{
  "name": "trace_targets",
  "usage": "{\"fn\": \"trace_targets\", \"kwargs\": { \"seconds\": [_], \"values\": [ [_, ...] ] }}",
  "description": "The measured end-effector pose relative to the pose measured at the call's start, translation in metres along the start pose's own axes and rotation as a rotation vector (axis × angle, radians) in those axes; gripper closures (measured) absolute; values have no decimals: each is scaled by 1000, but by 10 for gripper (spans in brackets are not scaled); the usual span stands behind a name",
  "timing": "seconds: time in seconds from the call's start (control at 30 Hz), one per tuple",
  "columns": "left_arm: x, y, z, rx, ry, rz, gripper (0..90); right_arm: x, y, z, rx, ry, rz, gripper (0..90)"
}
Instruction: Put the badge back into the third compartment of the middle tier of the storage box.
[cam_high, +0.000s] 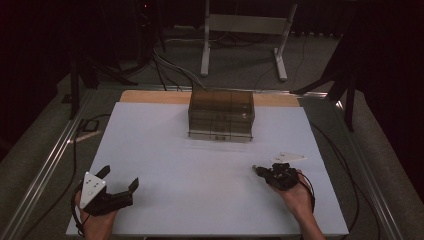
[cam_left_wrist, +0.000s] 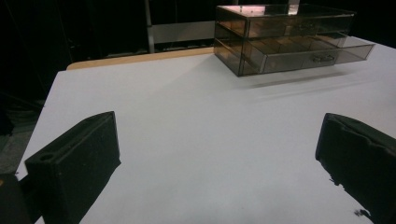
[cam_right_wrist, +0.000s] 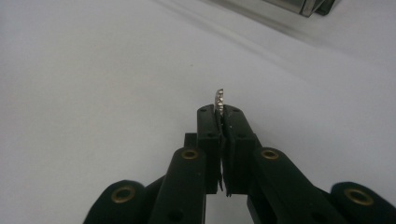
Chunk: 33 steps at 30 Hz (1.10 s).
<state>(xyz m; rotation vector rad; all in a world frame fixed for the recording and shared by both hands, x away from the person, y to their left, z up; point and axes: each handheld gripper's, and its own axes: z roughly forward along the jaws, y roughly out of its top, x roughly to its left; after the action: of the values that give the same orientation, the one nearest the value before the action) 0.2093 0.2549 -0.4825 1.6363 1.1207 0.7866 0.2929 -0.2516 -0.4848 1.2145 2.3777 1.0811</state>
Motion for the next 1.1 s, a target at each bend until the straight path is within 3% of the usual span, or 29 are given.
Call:
{"fn": "trace_targets", "kwargs": {
  "seconds": [1.1],
  "values": [
    [1,0,1,12,4,-11,7,-1,24,-13,-116,-3,44,878]
  ]
}}
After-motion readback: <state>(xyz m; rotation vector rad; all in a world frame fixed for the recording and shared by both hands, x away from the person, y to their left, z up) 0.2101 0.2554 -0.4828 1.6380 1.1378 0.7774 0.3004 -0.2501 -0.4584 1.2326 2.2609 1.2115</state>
